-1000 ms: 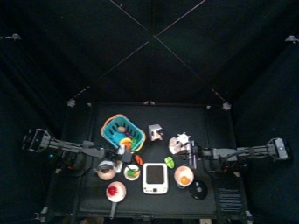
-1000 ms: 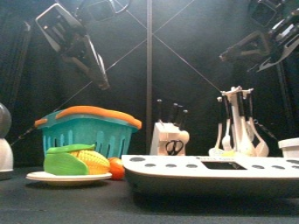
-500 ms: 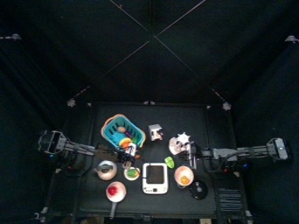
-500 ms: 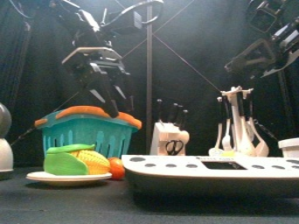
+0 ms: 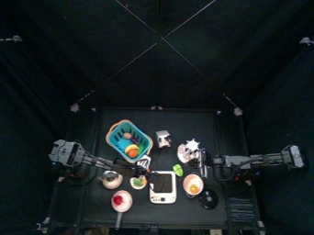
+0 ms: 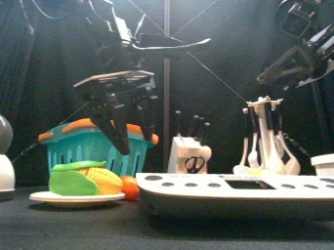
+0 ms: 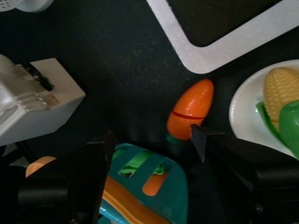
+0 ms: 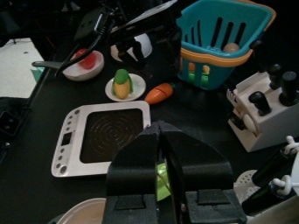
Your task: Grab carrot
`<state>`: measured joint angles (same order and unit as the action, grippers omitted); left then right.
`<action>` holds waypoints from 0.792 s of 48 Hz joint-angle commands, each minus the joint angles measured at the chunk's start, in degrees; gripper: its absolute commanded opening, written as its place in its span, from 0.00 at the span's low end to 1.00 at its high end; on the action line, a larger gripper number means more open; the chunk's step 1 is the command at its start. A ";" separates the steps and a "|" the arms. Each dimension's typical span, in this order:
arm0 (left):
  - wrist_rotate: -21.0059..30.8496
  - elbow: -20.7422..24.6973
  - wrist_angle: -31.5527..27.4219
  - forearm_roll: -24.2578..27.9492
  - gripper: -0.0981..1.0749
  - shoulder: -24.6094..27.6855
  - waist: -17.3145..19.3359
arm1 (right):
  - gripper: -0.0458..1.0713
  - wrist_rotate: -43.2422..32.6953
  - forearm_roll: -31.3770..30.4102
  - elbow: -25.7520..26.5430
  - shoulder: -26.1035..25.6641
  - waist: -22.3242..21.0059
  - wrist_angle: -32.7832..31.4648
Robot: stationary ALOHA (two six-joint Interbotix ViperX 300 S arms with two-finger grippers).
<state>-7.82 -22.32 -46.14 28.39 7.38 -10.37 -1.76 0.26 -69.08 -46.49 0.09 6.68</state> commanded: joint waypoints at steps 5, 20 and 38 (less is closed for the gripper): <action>-2.81 1.32 2.29 -3.52 0.93 0.53 0.18 | 0.05 0.00 0.18 0.35 0.18 0.09 0.18; -5.01 0.62 5.45 -5.80 0.93 3.34 4.31 | 0.05 -0.09 0.18 -0.18 0.18 0.09 0.18; -5.10 -1.23 6.86 -9.05 0.93 3.78 5.80 | 0.05 -0.09 0.88 -0.62 0.18 0.09 0.18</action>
<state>-12.92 -23.99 -39.81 20.39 11.95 -4.75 -1.85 0.88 -70.22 -46.49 0.00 6.59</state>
